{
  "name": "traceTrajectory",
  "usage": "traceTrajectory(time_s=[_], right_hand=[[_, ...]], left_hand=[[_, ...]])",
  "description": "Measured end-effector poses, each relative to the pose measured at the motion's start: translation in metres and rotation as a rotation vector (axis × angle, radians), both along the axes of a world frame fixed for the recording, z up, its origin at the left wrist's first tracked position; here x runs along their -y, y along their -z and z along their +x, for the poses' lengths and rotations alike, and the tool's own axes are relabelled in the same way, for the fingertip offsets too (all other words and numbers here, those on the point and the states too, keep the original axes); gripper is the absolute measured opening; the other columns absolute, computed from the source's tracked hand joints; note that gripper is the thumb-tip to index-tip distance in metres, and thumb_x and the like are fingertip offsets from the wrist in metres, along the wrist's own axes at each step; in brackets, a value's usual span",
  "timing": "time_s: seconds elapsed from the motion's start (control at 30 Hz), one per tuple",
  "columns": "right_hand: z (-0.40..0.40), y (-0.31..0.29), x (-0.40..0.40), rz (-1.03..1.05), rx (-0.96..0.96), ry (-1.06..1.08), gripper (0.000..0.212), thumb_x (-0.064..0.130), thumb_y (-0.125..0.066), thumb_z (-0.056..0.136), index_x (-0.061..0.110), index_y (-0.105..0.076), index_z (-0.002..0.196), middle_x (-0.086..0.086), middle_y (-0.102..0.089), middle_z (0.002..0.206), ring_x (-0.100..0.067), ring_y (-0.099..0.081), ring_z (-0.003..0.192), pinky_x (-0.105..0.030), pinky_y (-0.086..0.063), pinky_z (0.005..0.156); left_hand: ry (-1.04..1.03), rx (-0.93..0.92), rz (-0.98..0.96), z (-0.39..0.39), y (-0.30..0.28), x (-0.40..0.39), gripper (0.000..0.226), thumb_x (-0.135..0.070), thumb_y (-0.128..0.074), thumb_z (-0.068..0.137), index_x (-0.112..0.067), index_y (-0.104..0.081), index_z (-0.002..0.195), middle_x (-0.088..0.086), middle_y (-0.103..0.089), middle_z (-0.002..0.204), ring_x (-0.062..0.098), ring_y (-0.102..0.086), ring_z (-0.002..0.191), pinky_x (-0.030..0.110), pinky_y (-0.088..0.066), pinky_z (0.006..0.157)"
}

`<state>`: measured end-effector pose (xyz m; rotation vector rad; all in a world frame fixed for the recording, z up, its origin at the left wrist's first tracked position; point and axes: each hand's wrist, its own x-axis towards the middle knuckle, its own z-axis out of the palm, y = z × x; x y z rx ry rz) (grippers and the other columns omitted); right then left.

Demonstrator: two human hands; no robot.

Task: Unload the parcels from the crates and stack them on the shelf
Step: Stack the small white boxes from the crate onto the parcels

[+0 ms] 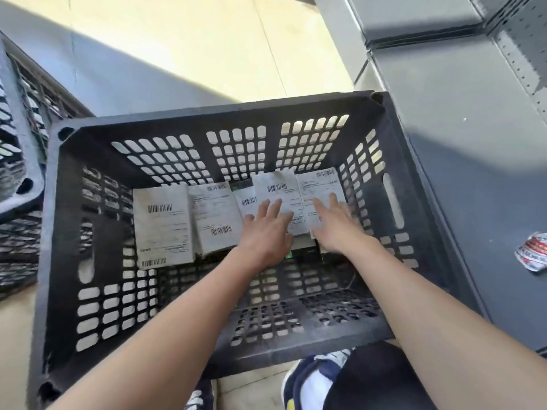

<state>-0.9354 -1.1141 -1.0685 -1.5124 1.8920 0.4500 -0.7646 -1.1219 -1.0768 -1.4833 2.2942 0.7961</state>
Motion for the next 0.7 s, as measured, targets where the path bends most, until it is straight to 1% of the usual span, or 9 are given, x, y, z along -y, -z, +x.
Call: traceTrajectory(time_s=[0.1,0.23,0.33,0.4,0.5,0.57,0.6,0.7], right_hand=[[0.001,0.012,0.001,0.016,-0.019,-0.016,0.077,0.019,-0.047,0.1,0.034,-0.002,0.16,-0.003,0.018,0.167,-0.032,0.01,0.153,-0.056,-0.018,0.118],[0.008,0.02,0.0,0.044,-0.054,-0.041,0.078,0.025,-0.047,0.103,0.031,0.006,0.16,-0.007,0.024,0.165,-0.039,0.016,0.152,-0.055,-0.006,0.122],[0.016,0.02,-0.002,0.062,-0.047,-0.057,0.078,0.029,-0.046,0.103,0.031,0.008,0.16,-0.009,0.025,0.165,-0.04,0.016,0.152,-0.054,-0.002,0.122],[0.019,0.018,-0.005,0.048,-0.034,-0.059,0.077,0.03,-0.047,0.103,0.032,0.004,0.16,-0.009,0.022,0.166,-0.039,0.016,0.152,-0.054,-0.001,0.122],[0.018,0.018,-0.005,-0.071,-0.032,-0.028,0.078,0.031,-0.052,0.101,0.033,-0.001,0.159,-0.009,0.018,0.166,-0.041,0.017,0.151,-0.057,-0.004,0.121],[0.015,0.021,-0.003,-0.112,-0.029,-0.009,0.082,0.037,-0.054,0.099,0.034,0.002,0.159,-0.009,0.021,0.166,-0.042,0.02,0.15,-0.058,-0.004,0.121],[0.014,0.022,-0.002,-0.113,-0.026,-0.002,0.086,0.04,-0.057,0.098,0.035,0.004,0.159,-0.008,0.023,0.165,-0.042,0.02,0.15,-0.059,-0.005,0.12],[0.011,0.029,-0.002,-0.08,-0.004,0.039,0.094,0.047,-0.061,0.095,0.04,0.009,0.158,-0.007,0.03,0.163,-0.044,0.02,0.15,-0.062,-0.009,0.119]], left_hand=[[0.041,0.018,0.016,0.006,0.018,-0.002,0.057,-0.037,-0.048,0.102,-0.031,-0.029,0.155,0.003,0.001,0.17,0.028,0.003,0.156,0.06,-0.018,0.12],[0.099,0.021,-0.01,0.022,0.027,-0.001,0.062,-0.028,-0.051,0.098,-0.034,-0.029,0.155,0.0,0.001,0.17,0.024,0.006,0.156,0.06,-0.016,0.121],[0.104,0.007,-0.029,0.033,0.026,-0.004,0.057,-0.026,-0.049,0.098,-0.033,-0.034,0.153,0.001,-0.001,0.17,0.025,0.004,0.156,0.06,-0.015,0.122],[0.107,0.005,-0.06,0.041,0.024,-0.006,0.051,-0.023,-0.048,0.097,-0.031,-0.044,0.147,0.003,-0.01,0.169,0.027,-0.002,0.156,0.059,-0.02,0.12],[0.083,0.002,-0.148,0.048,0.022,-0.007,0.039,-0.018,-0.046,0.096,-0.025,-0.064,0.13,0.003,-0.032,0.161,0.032,-0.015,0.153,0.058,-0.029,0.115],[0.002,-0.022,-0.18,0.047,0.021,-0.004,0.033,-0.021,-0.046,0.099,-0.019,-0.068,0.124,0.005,-0.041,0.155,0.034,-0.018,0.153,0.056,-0.032,0.114],[-0.05,-0.034,-0.177,0.045,0.021,-0.003,0.032,-0.024,-0.046,0.101,-0.018,-0.066,0.125,0.007,-0.039,0.156,0.034,-0.018,0.153,0.055,-0.032,0.114],[-0.226,-0.087,-0.125,0.031,0.024,-0.001,0.035,-0.037,-0.049,0.101,-0.025,-0.051,0.134,0.009,-0.019,0.165,0.035,-0.011,0.153,0.058,-0.034,0.113]])
